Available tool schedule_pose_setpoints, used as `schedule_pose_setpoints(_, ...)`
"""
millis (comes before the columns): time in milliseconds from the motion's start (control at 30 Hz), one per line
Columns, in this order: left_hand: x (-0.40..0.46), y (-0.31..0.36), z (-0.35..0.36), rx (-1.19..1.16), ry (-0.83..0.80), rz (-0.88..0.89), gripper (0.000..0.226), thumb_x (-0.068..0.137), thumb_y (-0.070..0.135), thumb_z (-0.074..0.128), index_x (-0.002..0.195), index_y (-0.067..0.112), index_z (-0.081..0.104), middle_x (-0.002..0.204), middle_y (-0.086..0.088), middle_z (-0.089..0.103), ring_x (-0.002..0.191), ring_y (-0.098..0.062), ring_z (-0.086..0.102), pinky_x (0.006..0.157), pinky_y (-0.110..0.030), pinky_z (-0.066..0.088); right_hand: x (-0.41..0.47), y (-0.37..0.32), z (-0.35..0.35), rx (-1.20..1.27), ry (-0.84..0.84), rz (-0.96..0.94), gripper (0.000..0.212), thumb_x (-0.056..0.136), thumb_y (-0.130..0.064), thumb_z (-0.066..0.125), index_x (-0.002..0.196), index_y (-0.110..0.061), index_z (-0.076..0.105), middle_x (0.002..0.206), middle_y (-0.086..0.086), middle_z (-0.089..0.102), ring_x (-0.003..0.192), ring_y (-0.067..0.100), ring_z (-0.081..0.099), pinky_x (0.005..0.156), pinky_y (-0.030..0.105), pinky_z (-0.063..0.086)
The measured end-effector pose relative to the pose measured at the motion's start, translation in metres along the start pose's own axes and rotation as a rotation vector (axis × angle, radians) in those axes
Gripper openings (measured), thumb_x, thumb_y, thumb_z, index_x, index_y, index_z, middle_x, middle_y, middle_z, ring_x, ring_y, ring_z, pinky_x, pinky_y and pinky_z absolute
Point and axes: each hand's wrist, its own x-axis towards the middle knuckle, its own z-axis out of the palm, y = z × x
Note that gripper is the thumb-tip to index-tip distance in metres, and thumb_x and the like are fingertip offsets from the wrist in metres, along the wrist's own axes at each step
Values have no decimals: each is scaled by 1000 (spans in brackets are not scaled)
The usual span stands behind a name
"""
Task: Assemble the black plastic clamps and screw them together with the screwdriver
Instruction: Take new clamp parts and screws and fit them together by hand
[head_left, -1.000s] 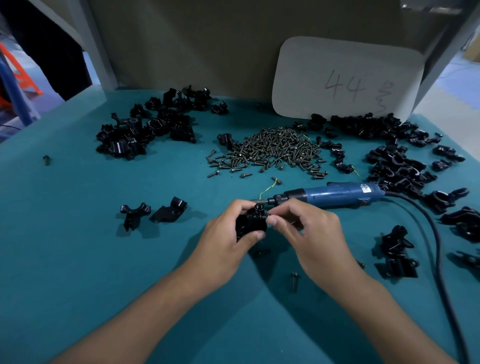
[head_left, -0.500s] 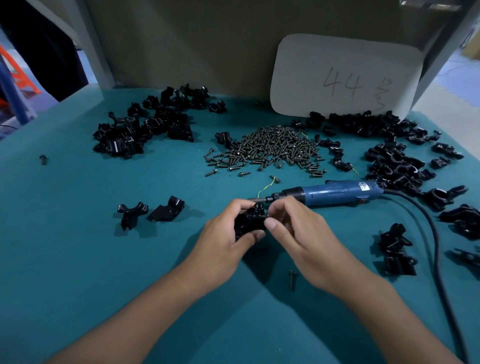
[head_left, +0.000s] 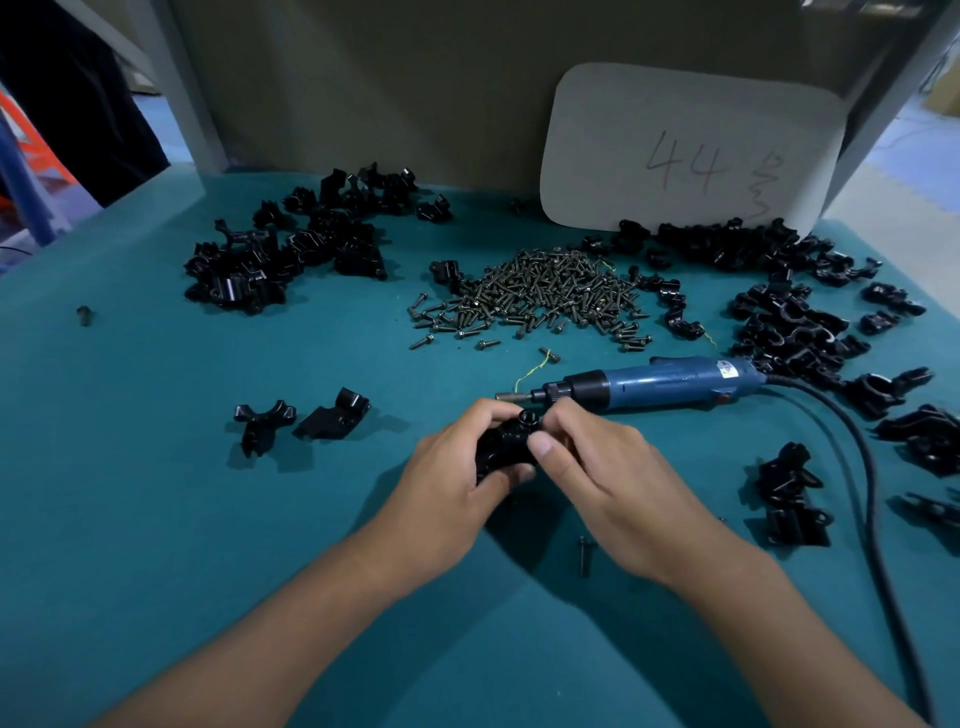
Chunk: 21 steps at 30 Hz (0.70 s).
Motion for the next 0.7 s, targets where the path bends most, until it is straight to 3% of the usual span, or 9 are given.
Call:
schedule_pose_setpoints(167,0,-2,3,31,-18,14,32,92,18,73,118,28,56,104,14,69,98,-5,63,84,-22,49,3,1,0,5,-4,15,51,98,-67,15,73,-29,39,64,-5,49,64,15,47,57,41,36)
schedule_pose_setpoints(300,3,-4,-1,-27,38,-8,36,91,17,74,120,26,56,108,12,70,104,-8,65,93,-30,50,4,5,-1,82,5,79,58,92,-76,15,82,-35,54,73,-18,62,71,7,57,65,41,46)
schedule_pose_setpoints(433,11,-6,-8,-324,174,-116,32,91,5,70,117,18,58,109,2,75,103,-17,68,98,-39,53,3,11,4,-65,-189,-109,32,93,-67,49,106,-39,56,102,-22,55,99,0,47,85,36,49)
schedule_pose_setpoints(533,12,-8,-8,-483,146,-162,28,93,3,67,116,16,59,110,1,76,99,-10,67,87,-25,52,6,13,16,-108,-255,-198,16,98,-44,60,109,-33,63,102,-15,52,99,6,42,91,36,46)
schedule_pose_setpoints(600,12,-9,-6,-611,112,-187,31,89,9,69,117,15,60,112,-2,76,100,-12,66,79,-20,51,7,13,15,-29,-197,-191,9,99,-35,62,104,-28,66,97,-13,55,94,4,46,89,29,45)
schedule_pose_setpoints(700,14,-11,-7,-834,71,-231,43,79,16,70,120,12,59,112,-2,76,96,-10,68,74,-18,50,9,14,1,289,133,-76,8,96,-29,64,97,-34,70,93,-14,67,89,2,61,78,15,45)
